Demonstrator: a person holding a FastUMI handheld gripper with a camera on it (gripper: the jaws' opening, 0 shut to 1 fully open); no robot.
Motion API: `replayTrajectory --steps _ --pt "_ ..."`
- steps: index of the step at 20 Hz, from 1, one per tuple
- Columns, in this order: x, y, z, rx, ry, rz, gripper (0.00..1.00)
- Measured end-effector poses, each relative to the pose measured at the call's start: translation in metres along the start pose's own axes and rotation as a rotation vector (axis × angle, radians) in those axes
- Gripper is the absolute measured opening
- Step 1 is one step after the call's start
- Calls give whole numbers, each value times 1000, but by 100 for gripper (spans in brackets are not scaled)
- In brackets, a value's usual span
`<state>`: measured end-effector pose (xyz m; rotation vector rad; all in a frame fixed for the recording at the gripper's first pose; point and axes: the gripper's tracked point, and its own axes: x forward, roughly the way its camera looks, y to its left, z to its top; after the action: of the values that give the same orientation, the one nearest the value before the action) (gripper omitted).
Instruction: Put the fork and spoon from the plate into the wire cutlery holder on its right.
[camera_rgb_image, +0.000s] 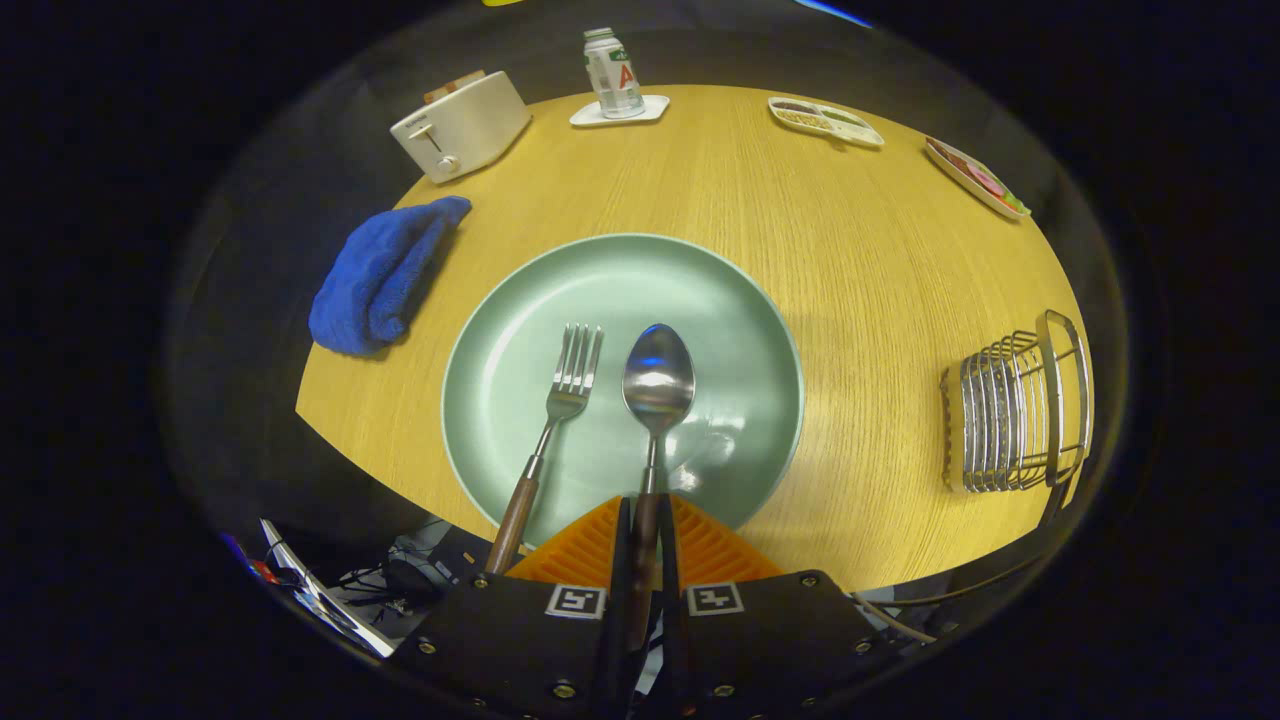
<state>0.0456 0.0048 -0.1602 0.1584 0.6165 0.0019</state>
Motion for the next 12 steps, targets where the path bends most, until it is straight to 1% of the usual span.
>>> replayTrajectory --steps 2,3,4,5,9,12 --pt "0 6 2 63 26 47 16" --pt "2 6 2 94 23 63 17" --pt "-9 3 -2 134 9 63 17" --pt "-1 -4 8 136 2 42 6" --pt "-5 -8 8 166 -3 56 5" --pt "-8 -12 12 165 -19 58 5"
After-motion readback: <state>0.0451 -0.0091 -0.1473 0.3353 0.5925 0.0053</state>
